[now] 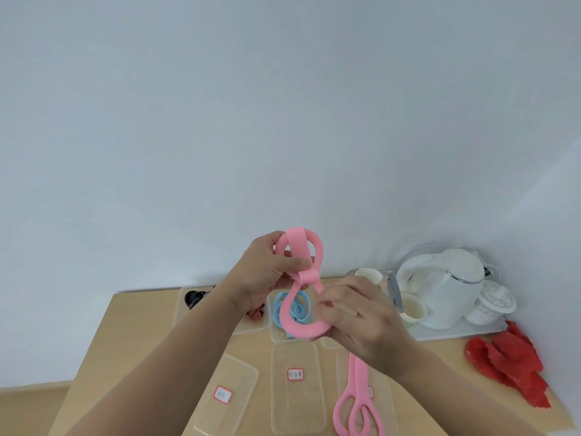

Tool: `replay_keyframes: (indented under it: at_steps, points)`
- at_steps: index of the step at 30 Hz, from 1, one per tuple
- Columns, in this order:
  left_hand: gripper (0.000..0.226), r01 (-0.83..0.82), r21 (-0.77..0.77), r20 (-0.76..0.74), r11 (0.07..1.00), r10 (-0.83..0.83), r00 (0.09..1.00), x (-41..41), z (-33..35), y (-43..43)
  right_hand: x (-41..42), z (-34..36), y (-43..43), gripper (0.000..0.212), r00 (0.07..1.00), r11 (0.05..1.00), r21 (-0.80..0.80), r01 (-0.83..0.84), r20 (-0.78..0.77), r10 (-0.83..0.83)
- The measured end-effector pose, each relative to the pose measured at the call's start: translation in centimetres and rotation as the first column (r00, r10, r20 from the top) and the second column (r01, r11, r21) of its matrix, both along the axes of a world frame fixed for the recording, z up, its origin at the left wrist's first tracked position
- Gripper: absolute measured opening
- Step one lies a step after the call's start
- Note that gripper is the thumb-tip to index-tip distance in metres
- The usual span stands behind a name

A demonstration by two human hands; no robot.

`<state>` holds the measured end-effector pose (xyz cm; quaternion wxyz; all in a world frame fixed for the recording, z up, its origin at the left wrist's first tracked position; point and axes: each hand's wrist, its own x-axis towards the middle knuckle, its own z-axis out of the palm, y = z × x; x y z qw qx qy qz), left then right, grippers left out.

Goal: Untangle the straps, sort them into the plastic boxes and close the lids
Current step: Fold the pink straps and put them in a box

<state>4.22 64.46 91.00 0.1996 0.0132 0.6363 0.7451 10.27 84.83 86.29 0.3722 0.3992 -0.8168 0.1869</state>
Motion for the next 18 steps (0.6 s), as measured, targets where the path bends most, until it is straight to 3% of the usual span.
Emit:
replay_keyframes:
  at_steps: [3, 6, 12, 18]
  points:
    - [0.034, 0.055, -0.160, -0.156, 0.986, -0.080, 0.985, 0.5, -1.0, 0.0, -0.2, 0.9, -0.6, 0.024, 0.967, 0.980, -0.200, 0.014, 0.251, 0.037]
    - [0.038, 0.106, -0.225, -0.246, 0.969, -0.162, 0.956, 1.0, -1.5, 0.1, -0.7, 1.8, -1.0, 0.027, 0.900, 0.908, -0.364, 0.209, 0.434, -0.033]
    - [0.015, 0.113, -0.271, -0.314, 0.956, -0.198, 0.928, 1.5, -2.1, 0.5, -1.6, 3.1, -2.0, 0.022, 0.770, 0.821, -0.405, 0.403, 0.635, -0.064]
    - [0.015, 0.117, -0.287, -0.346, 0.951, -0.216, 0.913, 1.8, -2.7, 0.3, -2.3, 3.6, -2.1, 0.027, 0.490, 0.785, -0.367, 0.499, 0.867, 0.094]
